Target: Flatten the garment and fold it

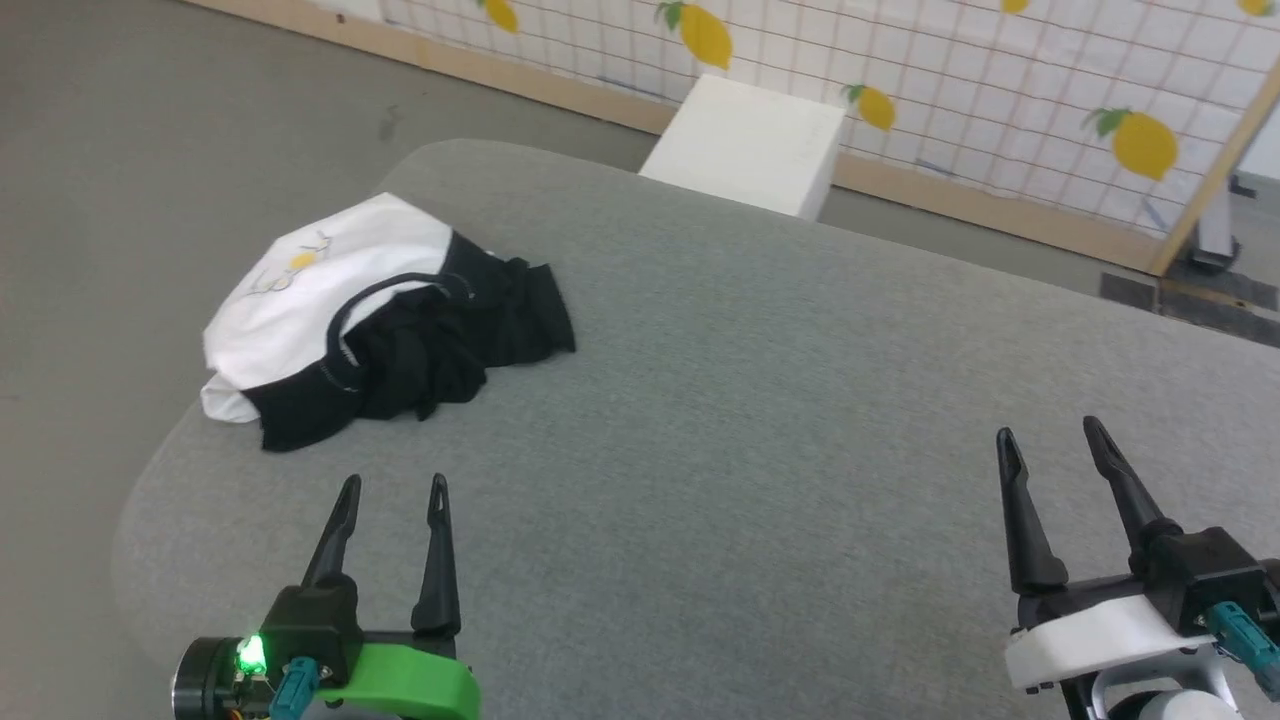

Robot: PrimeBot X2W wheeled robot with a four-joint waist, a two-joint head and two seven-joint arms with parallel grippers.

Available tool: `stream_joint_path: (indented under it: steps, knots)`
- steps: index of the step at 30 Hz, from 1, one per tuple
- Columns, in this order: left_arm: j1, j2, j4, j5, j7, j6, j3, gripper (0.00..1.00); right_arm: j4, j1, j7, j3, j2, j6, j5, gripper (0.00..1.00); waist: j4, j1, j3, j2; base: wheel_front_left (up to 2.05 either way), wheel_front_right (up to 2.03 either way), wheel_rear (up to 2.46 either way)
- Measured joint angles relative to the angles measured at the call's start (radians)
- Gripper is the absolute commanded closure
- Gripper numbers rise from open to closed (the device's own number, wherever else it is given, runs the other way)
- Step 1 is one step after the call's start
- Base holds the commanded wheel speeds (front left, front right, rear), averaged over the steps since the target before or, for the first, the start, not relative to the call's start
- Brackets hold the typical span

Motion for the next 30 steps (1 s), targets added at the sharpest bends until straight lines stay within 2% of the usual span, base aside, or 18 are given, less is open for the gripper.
stream_joint_path:
  steps: [12, 30]
  knots:
    - [0.020, 0.000, -0.015, -0.004, -0.025, -0.001, -0.001, 0.00, 0.006, 0.000, -0.026, 0.004, 0.000, 0.000, 0.004, 0.00, 0.084, 0.0000, -0.007, 0.0000, 0.00, 0.00, 0.00]
    - [0.039, 0.000, -0.028, -0.009, -0.062, 0.000, -0.030, 0.00, 0.002, 0.003, -0.063, 0.002, 0.001, 0.000, 0.004, 0.00, 0.174, 0.0000, 0.002, 0.0000, 0.00, 0.00, 0.00]
